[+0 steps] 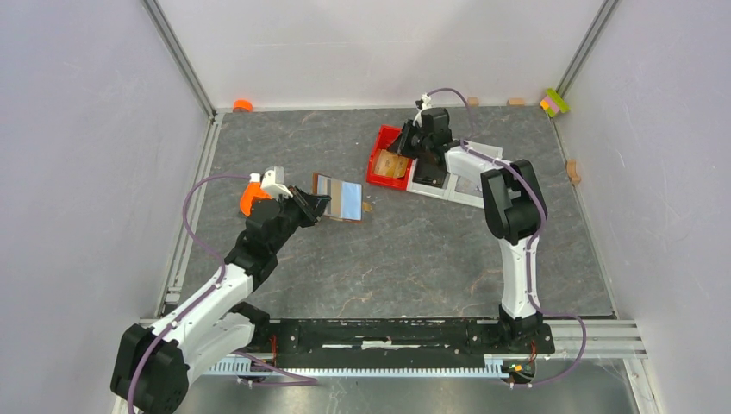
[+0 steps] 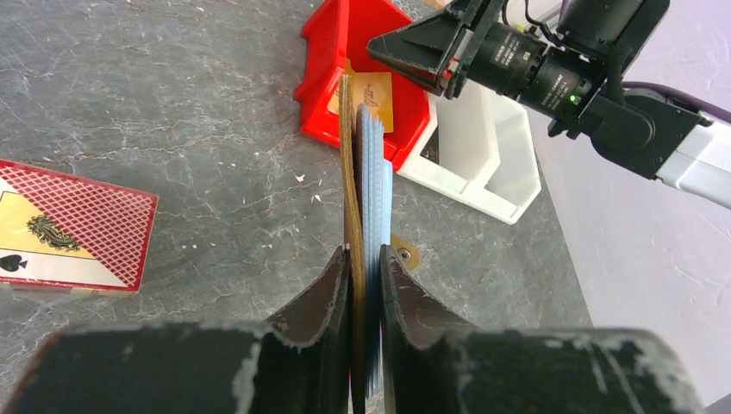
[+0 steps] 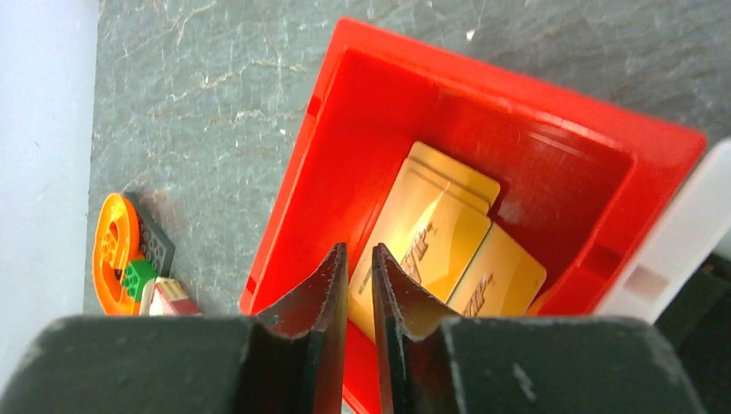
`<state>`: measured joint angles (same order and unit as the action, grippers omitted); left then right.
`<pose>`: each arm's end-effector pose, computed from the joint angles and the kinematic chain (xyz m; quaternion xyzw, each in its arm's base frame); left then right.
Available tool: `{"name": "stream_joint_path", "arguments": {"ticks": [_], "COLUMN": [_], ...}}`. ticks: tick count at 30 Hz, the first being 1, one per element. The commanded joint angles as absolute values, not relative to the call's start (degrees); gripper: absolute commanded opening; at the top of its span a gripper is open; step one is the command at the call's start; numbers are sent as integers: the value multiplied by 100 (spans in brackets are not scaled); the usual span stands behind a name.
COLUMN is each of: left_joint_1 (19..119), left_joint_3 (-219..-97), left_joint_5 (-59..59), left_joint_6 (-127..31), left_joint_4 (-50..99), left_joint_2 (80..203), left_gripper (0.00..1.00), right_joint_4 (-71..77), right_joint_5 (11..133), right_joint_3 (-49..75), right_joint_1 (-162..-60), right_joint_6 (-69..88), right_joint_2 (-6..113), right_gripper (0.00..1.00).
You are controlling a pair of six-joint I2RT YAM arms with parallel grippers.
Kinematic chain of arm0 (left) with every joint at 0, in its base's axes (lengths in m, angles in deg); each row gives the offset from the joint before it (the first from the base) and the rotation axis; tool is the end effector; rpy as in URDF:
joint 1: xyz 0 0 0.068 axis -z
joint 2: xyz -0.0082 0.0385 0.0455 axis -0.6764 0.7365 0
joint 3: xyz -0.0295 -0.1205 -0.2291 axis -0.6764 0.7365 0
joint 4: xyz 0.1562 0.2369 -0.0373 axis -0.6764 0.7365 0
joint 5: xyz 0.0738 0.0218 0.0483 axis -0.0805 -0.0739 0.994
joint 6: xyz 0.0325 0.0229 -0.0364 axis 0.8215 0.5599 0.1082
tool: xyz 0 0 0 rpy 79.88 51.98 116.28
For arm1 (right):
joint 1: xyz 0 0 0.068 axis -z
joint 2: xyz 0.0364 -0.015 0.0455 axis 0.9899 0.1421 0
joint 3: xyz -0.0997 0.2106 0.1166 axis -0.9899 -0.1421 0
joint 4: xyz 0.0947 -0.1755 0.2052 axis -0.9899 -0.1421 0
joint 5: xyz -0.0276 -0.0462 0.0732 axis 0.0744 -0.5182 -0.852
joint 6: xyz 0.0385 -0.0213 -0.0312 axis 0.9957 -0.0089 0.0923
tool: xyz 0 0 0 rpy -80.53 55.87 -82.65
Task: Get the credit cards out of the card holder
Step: Place the credit card in the storage box.
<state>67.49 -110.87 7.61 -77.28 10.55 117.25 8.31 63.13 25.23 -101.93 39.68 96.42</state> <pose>0.2181 -0.1017 0.2222 -0.1015 0.7630 -0.3490 0.5345 0.4733 0.1841 0.1545 0.0569 0.8635 0.3432 0.3651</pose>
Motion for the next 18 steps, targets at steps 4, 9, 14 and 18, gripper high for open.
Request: {"name": "stream_joint_path", "arguments": {"ticks": [4,9,14,18], "left_joint_1": [6754,6757,6753,6753], "left_joint_3": [-11143,-11125,-11123,-11070], "left_joint_5": [680,568,374,41], "left_joint_6": [-7524,-7567,-7625,-7690], "left_joint_4": [733,618,512,215], "left_joint_2": [11701,11738,11748,11796], "left_gripper": [2,2,2,2], "right_joint_4": [427,575,859,1517], "right_joint_5": [6873,6786,6627,6457], "right_joint_3": [2982,2330,1003,-624], "right_joint_1": [-10205,-10229,-10356,-10457], "right_joint_6": [3667,3493,3151,3028], "right_joint_2": [9616,8783,7490,6045], "right_gripper": [26,37,48,57]}}
